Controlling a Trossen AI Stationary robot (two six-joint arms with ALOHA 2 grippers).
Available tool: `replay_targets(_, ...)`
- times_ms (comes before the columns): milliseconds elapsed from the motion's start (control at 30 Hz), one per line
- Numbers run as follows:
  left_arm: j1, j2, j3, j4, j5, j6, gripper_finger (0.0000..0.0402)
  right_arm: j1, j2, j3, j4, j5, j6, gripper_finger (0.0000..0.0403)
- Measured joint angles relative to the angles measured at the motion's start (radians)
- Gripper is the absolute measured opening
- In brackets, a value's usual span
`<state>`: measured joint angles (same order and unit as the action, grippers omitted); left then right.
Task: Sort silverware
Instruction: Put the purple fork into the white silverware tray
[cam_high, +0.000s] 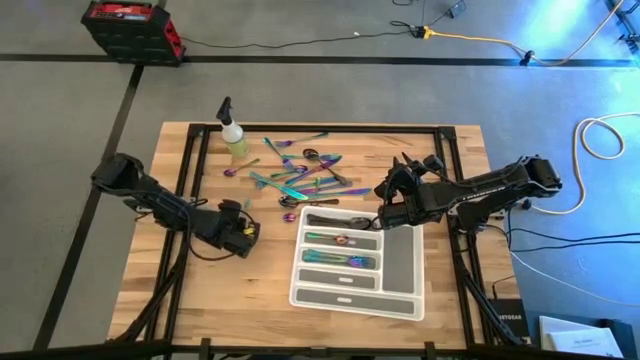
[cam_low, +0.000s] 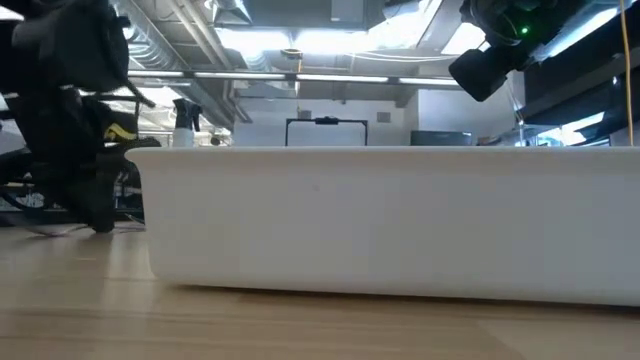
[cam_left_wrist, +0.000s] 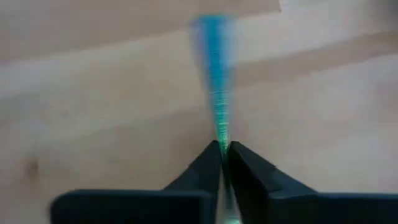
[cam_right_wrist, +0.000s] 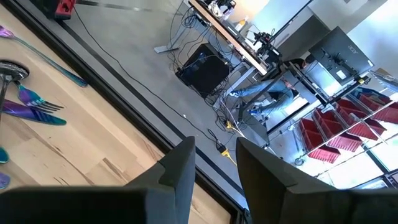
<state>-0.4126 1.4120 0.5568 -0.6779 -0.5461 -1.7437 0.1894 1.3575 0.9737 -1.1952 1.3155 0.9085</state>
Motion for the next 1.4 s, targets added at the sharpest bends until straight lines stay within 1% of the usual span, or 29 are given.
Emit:
replay_targets(100,0.002,-0.002,0.022,0.0,-0.015,0.03,0.0004,0.0,0.0,0.0,0.012,0.0,0.0,0.0101)
replay_targets(200,0.007,-0.004,0.051,-0.006,-0.073,0.031,0.0002,0.0,0.0,0.0,0.068,0.0,-0.006,0.0101)
replay_targets(267,0.007,-0.005,0.076,-0.008,-0.127,0.023,0.0002,0.006,0.0,0.0,0.161,-0.003,-0.085,0.0101)
replay_targets(333,0.006,-0.005,0.104,-0.005,-0.201,0.007,0.0002,0.022,0.006,0.0,0.297,-0.022,-0.223,0.0101)
replay_targets(400,0.007,-0.005,0.135,0.001,-0.316,-0.023,0.0002,0.04,0.022,0.0,0.449,-0.049,-0.389,0.0101)
replay_targets(467,0.007,-0.005,0.155,0.059,-0.479,-0.053,0.0001,0.047,0.047,0.0,0.611,-0.111,-0.572,0.0101)
replay_targets(500,0.006,-0.005,0.158,0.126,-0.562,-0.05,0.0001,0.047,0.062,0.0,0.681,-0.159,-0.663,0.0101)
replay_targets(567,0.006,-0.005,0.158,0.292,-0.697,0.019,0.0001,0.046,0.102,0.0,0.804,-0.276,-0.822,0.0101)
replay_targets(633,0.01,-0.005,0.158,0.489,-0.785,0.144,0.0001,0.046,0.15,-0.008,0.934,-0.36,-0.948,0.0101)
replay_targets(733,0.027,-0.005,0.158,0.741,-0.811,0.334,0.0001,0.046,0.226,-0.036,1.156,-0.4,-1.132,0.0101)
replay_targets(800,0.033,-0.005,0.158,0.86,-0.819,0.392,0.0001,0.044,0.27,-0.06,1.348,-0.435,-1.228,0.0101)
replay_targets(867,0.036,0.004,0.158,0.941,-0.845,0.404,0.0001,0.037,0.308,-0.078,1.555,-0.527,-1.293,0.0101)
replay_targets(933,0.037,0.009,0.158,0.972,-0.868,0.368,0.0001,0.037,0.345,-0.093,1.723,-0.603,-1.339,0.0101)
replay_targets(1033,0.054,0.014,0.158,0.972,-0.873,0.243,0.0001,0.038,0.397,-0.115,1.946,-0.643,-1.404,0.0101)
replay_targets(1100,0.064,0.022,0.158,0.979,-0.856,0.149,0.0001,0.032,0.43,-0.122,2.073,-0.699,-1.429,0.0101)
replay_targets(1200,0.078,0.025,0.158,0.981,-0.811,0.049,0.0001,0.021,0.483,-0.124,2.168,-0.733,-1.49,0.0101)
replay_targets(1300,0.087,0.025,0.157,0.996,-0.781,0.011,0.0,0.0,0.518,-0.124,2.19,-0.733,-1.585,0.0101)
replay_targets(1400,0.087,0.024,0.157,1.043,-0.783,-0.01,0.0,-0.021,0.532,-0.124,2.192,-0.733,-1.612,0.0101)
